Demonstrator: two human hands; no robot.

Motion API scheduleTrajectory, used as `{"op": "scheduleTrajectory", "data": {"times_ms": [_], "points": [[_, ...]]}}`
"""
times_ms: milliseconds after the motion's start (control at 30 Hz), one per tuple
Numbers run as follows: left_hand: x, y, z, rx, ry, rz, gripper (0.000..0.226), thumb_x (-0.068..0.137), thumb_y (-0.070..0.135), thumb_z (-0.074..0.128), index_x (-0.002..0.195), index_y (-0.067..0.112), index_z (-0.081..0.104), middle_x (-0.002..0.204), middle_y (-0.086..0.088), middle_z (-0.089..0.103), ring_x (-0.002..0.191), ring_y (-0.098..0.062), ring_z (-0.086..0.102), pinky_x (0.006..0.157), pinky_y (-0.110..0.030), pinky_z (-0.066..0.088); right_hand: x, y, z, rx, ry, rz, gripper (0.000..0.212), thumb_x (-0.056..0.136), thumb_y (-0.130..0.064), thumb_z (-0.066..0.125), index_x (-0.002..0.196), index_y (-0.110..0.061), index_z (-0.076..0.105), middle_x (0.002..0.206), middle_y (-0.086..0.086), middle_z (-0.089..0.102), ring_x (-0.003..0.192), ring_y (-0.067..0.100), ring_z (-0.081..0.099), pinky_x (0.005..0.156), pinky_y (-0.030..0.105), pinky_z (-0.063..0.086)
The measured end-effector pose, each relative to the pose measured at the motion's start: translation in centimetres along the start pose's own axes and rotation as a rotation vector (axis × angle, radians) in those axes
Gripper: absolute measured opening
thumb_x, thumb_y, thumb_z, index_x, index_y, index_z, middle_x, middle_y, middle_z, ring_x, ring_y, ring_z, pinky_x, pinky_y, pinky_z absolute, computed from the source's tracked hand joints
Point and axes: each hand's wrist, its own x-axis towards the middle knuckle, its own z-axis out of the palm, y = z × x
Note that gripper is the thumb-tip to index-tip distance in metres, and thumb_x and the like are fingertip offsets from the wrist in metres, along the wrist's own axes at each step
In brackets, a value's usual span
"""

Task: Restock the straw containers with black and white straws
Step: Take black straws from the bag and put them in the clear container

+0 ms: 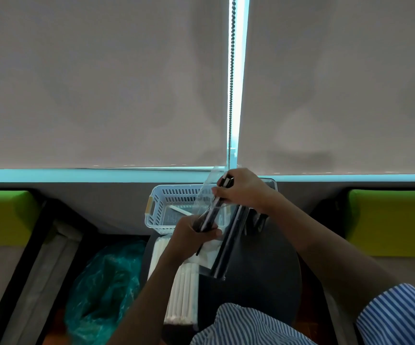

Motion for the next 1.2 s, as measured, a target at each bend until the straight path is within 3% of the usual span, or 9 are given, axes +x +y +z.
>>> {"op": "scheduleTrajectory", "data": {"times_ms": [100, 200, 233, 367, 500, 667, 800, 1033, 1200], "points": [[0.1, 0.0, 0.2, 0.027, -0.002, 0.018, 0.014, 0.075, 0.008, 0.086, 0.076, 0.006, 0.072, 0.066, -0.007, 0.071, 0.058, -0.013, 0.065, 0.061, -0.022, 0.054, -0.4, -0.5, -0.2, 0.043, -0.082, 0.023, 0.024, 0.09, -0.025, 0.073, 0.093, -0.001, 0.069, 0.085, 0.014, 0.075, 0.079, 0.025, 0.075, 0.081, 0.044, 0.062], [0.1, -0.2, 0.4, 0.03, -0.005, 0.022, 0.014, 0.076, 0.009, 0.085, 0.079, 0.005, 0.072, 0.073, -0.014, 0.073, 0.062, -0.015, 0.067, 0.063, -0.023, 0.056, -1.1, -1.4, -0.2, 0.133, -0.071, -0.023, 0.013, 0.096, -0.014, 0.065, 0.099, -0.001, 0.067, 0.083, 0.007, 0.073, 0.069, 0.004, 0.072, 0.064, 0.022, 0.059], [0.1, -0.3, 0.5, 0.021, 0.002, 0.017, 0.013, 0.077, 0.008, 0.084, 0.08, 0.005, 0.072, 0.073, -0.015, 0.073, 0.062, -0.014, 0.067, 0.062, -0.023, 0.055, -1.2, -1.5, -0.1, 0.177, -0.075, -0.042, 0.01, 0.097, -0.012, 0.063, 0.099, -0.002, 0.065, 0.084, 0.007, 0.073, 0.071, 0.005, 0.072, 0.065, 0.024, 0.059], [-0.1, -0.3, 0.6, -0.027, -0.003, 0.009, 0.014, 0.078, 0.009, 0.083, 0.079, 0.004, 0.07, 0.068, -0.014, 0.069, 0.058, -0.016, 0.063, 0.055, -0.024, 0.052, -0.7, -1.4, 0.3, 0.4, -0.034, -0.033, 0.007, 0.1, -0.005, 0.056, 0.105, -0.001, 0.06, 0.093, 0.016, 0.075, 0.089, 0.03, 0.075, 0.086, 0.05, 0.06], [-0.3, -0.7, 0.5, -0.013, -0.021, 0.001, 0.015, 0.078, 0.013, 0.083, 0.082, 0.005, 0.071, 0.07, -0.005, 0.071, 0.061, -0.011, 0.063, 0.061, -0.02, 0.051, -0.4, -2.0, -0.6, 0.52, 0.073, -0.032, 0.011, 0.103, -0.001, 0.047, 0.112, 0.001, 0.053, 0.095, 0.022, 0.071, 0.088, 0.031, 0.075, 0.08, 0.04, 0.061], [-0.3, -1.0, 0.8, 0.016, -0.016, 0.008, 0.016, 0.08, 0.015, 0.082, 0.083, 0.005, 0.07, 0.078, -0.012, 0.072, 0.067, -0.012, 0.066, 0.066, -0.021, 0.054, 0.1, -2.0, -1.7, 0.527, 0.133, -0.071, 0.011, 0.103, 0.0, 0.043, 0.108, -0.004, 0.051, 0.094, 0.025, 0.07, 0.083, 0.028, 0.074, 0.082, 0.041, 0.06], [0.0, -1.3, 0.5, 0.036, 0.016, 0.012, 0.013, 0.081, 0.016, 0.082, 0.087, 0.01, 0.073, 0.084, -0.003, 0.077, 0.078, -0.014, 0.073, 0.073, -0.026, 0.058, 0.1, -2.4, -3.2, 0.653, 0.198, -0.091, 0.011, 0.103, 0.002, 0.043, 0.103, -0.005, 0.052, 0.085, 0.014, 0.067, 0.081, 0.026, 0.074, 0.077, 0.035, 0.059], [0.1, -2.0, 0.5, 0.012, 0.076, -0.03, 0.012, 0.079, 0.012, 0.084, 0.084, 0.013, 0.073, 0.083, -0.002, 0.078, 0.081, -0.017, 0.075, 0.077, -0.032, 0.06, 0.3, -3.6, -6.7, 0.598, 0.344, -0.201, 0.008, 0.103, -0.003, 0.046, 0.105, -0.008, 0.051, 0.087, 0.012, 0.069, 0.082, 0.025, 0.075, 0.078, 0.036, 0.059], [0.2, -2.9, 0.3, 0.047, 0.129, -0.084, 0.01, 0.08, 0.018, 0.084, 0.086, 0.015, 0.076, 0.08, 0.003, 0.078, 0.075, -0.013, 0.074, 0.073, -0.03, 0.059, 0.3, -4.1, -9.1, 0.444, 0.552, -0.333, 0.009, 0.1, 0.001, 0.044, 0.105, -0.005, 0.049, 0.088, 0.016, 0.07, 0.077, 0.023, 0.074, 0.075, 0.03, 0.059]]}}
